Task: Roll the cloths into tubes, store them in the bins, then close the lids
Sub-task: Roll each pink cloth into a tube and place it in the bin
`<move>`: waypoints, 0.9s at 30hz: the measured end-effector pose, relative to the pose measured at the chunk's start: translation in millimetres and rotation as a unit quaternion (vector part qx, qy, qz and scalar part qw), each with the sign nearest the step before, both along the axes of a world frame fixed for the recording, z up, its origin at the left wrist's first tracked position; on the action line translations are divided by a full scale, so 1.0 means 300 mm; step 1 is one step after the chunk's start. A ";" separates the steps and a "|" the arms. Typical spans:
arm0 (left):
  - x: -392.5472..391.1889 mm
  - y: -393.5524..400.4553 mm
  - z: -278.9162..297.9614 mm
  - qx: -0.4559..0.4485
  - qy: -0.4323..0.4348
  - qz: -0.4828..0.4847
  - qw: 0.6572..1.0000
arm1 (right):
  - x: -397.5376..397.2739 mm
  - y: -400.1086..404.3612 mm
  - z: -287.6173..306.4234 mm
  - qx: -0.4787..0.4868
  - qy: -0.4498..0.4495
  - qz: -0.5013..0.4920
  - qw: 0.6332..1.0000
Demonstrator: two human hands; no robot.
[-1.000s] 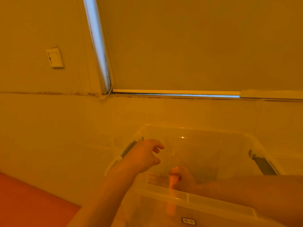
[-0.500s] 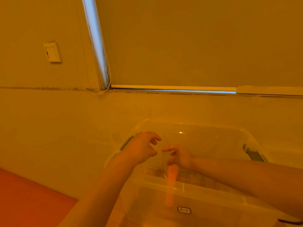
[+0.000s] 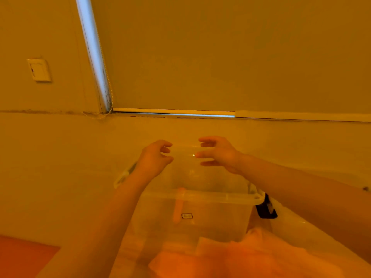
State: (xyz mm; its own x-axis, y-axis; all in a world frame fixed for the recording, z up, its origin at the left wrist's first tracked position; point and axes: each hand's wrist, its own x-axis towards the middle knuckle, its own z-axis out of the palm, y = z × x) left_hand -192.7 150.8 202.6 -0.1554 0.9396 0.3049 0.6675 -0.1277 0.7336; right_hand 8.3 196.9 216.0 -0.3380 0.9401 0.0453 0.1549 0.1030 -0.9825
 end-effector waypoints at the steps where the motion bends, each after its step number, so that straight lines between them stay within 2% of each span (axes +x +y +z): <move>1: 0.029 -0.033 0.011 0.008 -0.001 -0.002 1.000 | 0.028 -0.048 0.020 0.007 0.018 -0.013 1.000; 6: 0.162 -0.223 0.020 0.058 0.008 -0.038 0.998 | 0.175 -0.320 0.077 0.034 0.069 -0.055 0.996; 10: 0.231 -0.375 -0.017 0.078 0.013 -0.066 0.995 | 0.290 -0.508 0.039 0.045 0.062 -0.066 0.995; 20: 0.328 -0.591 -0.310 0.073 -0.047 -0.103 0.991 | 0.428 -0.765 -0.298 -0.020 0.044 -0.097 0.994; 23: 0.329 -0.617 -0.412 0.049 -0.037 -0.121 0.991 | 0.426 -0.792 -0.393 -0.054 0.057 -0.098 0.992; 27: 0.281 -0.629 -0.516 0.034 -0.017 -0.100 0.994 | 0.386 -0.805 -0.489 -0.089 0.089 -0.103 0.987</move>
